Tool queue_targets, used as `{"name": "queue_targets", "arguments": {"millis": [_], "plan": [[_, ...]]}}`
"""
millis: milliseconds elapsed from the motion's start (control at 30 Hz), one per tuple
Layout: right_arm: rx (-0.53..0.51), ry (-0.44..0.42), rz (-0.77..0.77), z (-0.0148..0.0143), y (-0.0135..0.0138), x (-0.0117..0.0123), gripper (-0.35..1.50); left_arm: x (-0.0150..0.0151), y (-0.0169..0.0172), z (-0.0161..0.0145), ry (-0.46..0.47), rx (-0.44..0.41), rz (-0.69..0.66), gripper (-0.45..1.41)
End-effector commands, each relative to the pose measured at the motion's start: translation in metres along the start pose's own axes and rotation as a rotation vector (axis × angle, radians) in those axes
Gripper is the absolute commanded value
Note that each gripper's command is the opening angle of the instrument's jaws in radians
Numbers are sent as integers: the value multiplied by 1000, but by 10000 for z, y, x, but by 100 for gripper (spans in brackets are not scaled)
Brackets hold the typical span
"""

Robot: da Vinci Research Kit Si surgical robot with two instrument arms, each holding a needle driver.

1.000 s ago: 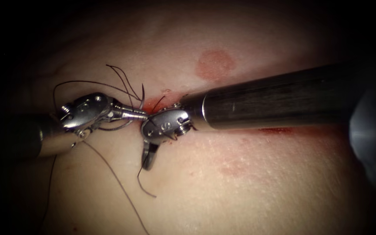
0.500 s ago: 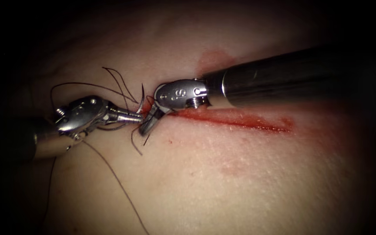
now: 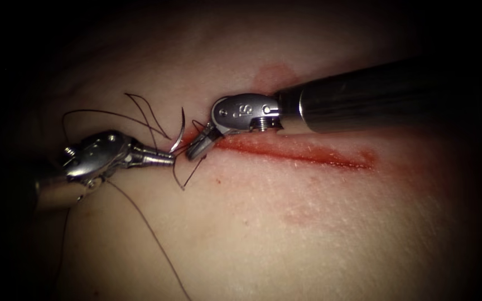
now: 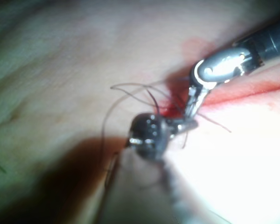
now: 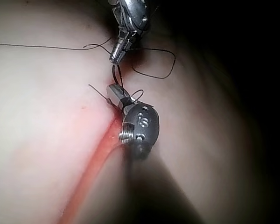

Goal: Wound Closure
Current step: Pull the right gripper up and the left gripper down.

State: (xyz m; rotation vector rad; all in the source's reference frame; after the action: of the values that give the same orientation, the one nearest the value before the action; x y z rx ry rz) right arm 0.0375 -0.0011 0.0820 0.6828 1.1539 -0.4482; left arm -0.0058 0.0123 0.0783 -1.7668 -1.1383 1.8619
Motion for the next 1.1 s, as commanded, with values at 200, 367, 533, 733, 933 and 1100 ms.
{"name": "queue_targets", "arguments": {"millis": [200, 367, 533, 733, 933, 1100], "plan": [[-33, -1, 33, -10, 7, -12, -35, -4, 8, 10, 4, 21, -2, -35], [-64, -5, 60, -20, 10, -18, -35, -3, 15, 14, 2, 12, -2, -35], [-87, -9, 81, -29, 12, -26, -35, -6, 20, 16, -1, 12, 2, -35], [-115, -22, 102, -41, 18, -39, -35, -11, 33, 18, -10, 8, 9, -35], [-138, -53, 112, -51, 25, -53, -35, -12, 56, 15, 4, 1, 13, -35], [-157, -61, 126, -57, 30, -61, -35, -12, 77, 17, 19, -1, 17, -35]]}}
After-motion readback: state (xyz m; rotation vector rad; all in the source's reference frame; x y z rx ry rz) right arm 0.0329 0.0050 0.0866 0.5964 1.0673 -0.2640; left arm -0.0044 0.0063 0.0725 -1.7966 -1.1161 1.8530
